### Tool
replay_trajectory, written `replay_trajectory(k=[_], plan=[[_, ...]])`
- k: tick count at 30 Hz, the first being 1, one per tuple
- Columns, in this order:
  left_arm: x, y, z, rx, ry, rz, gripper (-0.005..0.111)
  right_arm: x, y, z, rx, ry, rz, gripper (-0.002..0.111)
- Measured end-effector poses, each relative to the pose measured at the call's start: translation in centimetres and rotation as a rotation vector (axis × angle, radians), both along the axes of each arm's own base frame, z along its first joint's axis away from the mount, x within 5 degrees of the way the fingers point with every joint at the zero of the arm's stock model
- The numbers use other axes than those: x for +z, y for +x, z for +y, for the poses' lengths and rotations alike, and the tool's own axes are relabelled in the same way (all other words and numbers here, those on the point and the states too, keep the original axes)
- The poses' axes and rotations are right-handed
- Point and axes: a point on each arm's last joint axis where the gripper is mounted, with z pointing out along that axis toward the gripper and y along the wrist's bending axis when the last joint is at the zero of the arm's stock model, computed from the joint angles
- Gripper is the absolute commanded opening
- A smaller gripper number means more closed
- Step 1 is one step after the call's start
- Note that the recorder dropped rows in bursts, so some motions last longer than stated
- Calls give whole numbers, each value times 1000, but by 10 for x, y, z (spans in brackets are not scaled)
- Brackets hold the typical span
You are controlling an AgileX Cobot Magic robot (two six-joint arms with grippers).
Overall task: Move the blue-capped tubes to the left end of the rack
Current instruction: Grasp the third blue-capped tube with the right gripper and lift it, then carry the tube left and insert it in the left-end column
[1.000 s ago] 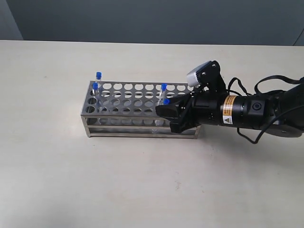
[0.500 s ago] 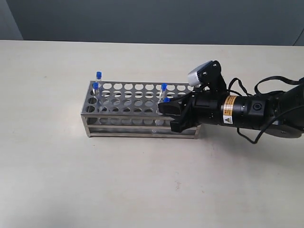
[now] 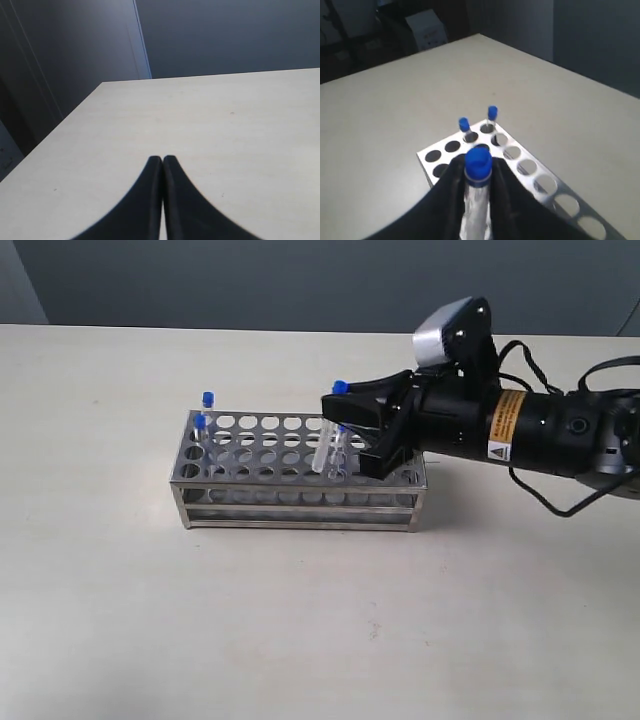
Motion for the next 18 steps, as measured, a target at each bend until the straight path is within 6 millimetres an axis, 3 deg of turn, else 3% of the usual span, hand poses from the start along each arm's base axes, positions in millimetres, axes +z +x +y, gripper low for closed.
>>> replay_trajectory(k=[10,18], plan=[[0,0,0,0,0,0,1,44,-5,62,111,-4,-155,-1],[0,0,0,0,0,0,1,34,-5,111,190,-26,-162,-1]])
